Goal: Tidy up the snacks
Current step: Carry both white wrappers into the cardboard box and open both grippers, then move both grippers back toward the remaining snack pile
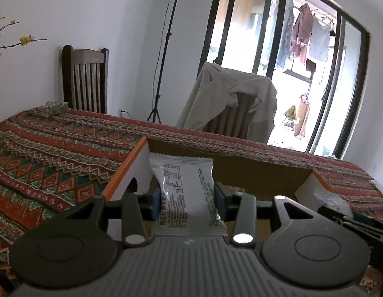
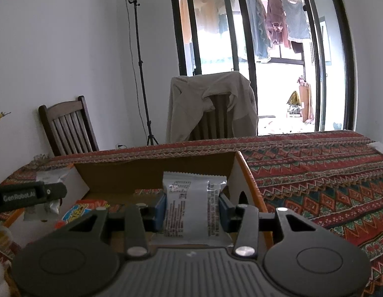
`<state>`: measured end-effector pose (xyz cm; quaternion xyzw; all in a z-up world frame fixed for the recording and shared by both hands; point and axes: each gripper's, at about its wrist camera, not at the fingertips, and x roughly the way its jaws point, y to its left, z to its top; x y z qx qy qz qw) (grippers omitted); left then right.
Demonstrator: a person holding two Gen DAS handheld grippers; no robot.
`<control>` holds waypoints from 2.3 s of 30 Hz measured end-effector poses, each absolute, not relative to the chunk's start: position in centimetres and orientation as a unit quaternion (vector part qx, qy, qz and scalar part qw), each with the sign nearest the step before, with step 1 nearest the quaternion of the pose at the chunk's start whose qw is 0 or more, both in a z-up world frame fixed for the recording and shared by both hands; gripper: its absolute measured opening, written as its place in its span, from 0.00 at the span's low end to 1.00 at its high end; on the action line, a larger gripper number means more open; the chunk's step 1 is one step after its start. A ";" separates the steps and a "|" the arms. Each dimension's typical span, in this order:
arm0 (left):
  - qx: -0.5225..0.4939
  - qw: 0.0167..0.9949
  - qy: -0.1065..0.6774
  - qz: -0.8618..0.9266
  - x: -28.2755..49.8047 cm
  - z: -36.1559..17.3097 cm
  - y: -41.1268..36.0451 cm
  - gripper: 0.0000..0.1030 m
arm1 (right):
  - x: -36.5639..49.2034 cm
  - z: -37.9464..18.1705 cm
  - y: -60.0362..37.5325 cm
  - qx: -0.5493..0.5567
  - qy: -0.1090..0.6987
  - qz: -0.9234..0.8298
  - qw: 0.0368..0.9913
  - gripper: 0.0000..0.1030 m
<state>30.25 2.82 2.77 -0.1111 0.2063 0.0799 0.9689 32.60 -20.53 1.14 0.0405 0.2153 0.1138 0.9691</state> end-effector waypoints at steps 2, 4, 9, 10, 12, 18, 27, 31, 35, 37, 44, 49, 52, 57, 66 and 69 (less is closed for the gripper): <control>-0.115 0.970 0.199 0.080 30.0 2.8 2.9 0.48 | 32.7 1.1 -20.6 0.041 0.216 0.113 0.969 0.49; -0.119 0.970 0.191 0.086 29.8 3.0 3.0 0.66 | 32.6 1.1 -20.8 0.045 0.216 0.115 0.968 0.62; -0.135 0.974 0.146 0.108 28.5 3.6 3.3 1.00 | 32.3 1.3 -21.3 0.053 0.201 0.113 0.971 1.00; -0.134 0.975 0.141 0.108 28.3 3.8 3.3 1.00 | 32.1 1.4 -21.3 0.054 0.197 0.113 0.972 1.00; -0.134 0.976 0.136 0.107 28.2 4.1 3.3 1.00 | 32.0 1.5 -21.3 0.054 0.194 0.113 0.973 1.00; -0.131 0.976 0.136 0.106 28.1 4.1 3.2 1.00 | 31.8 1.6 -21.3 0.053 0.190 0.109 0.974 1.00; -0.148 0.976 0.130 0.094 26.8 5.6 3.2 1.00 | 31.0 2.8 -21.6 0.050 0.180 0.102 0.977 1.00; -0.148 0.977 0.119 0.094 25.7 7.3 2.9 1.00 | 30.1 4.4 -21.8 0.051 0.172 0.106 0.978 1.00; -0.154 0.978 0.116 0.082 24.2 8.5 2.8 1.00 | 28.9 6.1 -22.2 0.052 0.161 0.109 0.979 1.00; -0.150 0.979 0.113 0.081 23.2 8.8 2.7 1.00 | 28.1 6.6 -22.4 0.051 0.157 0.111 0.980 1.00; -0.146 0.979 0.118 0.079 19.5 9.1 2.9 1.00 | 24.8 7.5 -23.1 0.047 0.156 0.109 0.981 1.00; -0.133 0.979 0.128 0.082 16.6 8.4 3.2 1.00 | 22.0 7.1 -24.0 0.045 0.165 0.107 0.979 1.00; -0.126 0.979 0.139 0.083 15.1 7.5 3.6 1.00 | 20.3 6.4 -24.5 0.040 0.174 0.108 0.978 1.00; -0.118 0.975 0.165 0.088 13.0 5.1 4.2 1.00 | 17.7 4.5 -25.2 0.029 0.197 0.110 0.974 1.00; -0.096 0.968 0.212 0.095 10.4 0.7 4.7 1.00 | 14.3 1.7 -26.9 0.022 0.229 0.110 0.967 1.00; -0.094 0.967 0.215 0.099 10.3 -0.3 4.9 1.00 | 13.4 0.9 -27.5 0.024 0.238 0.111 0.965 1.00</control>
